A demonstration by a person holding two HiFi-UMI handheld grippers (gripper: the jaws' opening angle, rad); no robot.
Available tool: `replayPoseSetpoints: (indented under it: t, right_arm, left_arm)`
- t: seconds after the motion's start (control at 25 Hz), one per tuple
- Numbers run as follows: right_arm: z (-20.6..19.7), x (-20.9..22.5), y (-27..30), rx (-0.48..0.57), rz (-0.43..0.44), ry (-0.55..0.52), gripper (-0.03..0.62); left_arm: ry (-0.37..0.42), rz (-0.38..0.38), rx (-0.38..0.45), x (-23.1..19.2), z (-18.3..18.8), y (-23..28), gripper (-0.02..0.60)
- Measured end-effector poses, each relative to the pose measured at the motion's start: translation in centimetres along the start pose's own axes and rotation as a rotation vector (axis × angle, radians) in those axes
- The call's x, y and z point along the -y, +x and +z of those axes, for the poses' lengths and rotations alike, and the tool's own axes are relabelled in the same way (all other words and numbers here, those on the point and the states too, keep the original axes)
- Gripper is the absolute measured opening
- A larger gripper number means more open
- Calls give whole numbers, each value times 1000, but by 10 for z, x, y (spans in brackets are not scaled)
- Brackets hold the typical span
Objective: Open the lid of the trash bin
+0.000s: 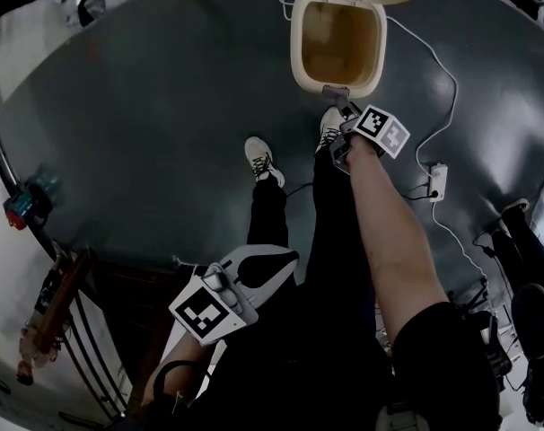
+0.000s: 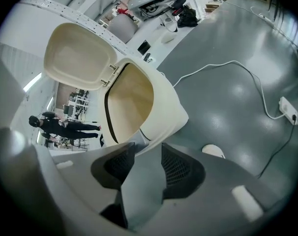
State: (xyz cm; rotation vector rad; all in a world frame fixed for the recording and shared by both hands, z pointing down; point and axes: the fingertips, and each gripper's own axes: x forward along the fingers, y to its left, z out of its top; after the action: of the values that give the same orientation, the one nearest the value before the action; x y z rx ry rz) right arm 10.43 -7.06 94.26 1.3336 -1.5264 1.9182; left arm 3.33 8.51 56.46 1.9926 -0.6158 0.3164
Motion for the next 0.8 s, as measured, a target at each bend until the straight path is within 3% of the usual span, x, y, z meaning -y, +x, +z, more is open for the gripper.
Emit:
replayPoseSetpoints:
  t: [0.16,0.32,0.56,0.8]
  right_arm:
    - [7,-11,-18,-25,-23,-33,63]
    - [9,-39,-47,-25,28,-88,7]
    - [5,-105,-118,-42,164,-232,6]
    - [-11,-195,-230,6,320,-422,6]
  left_arm:
    - [20,-3,18,14,10,-8,3]
    - [48,-15,46,29,26,-22,3]
    - [129,-50,96,63,53,-51,3]
    - [182,-91,172,98,85,-92,3]
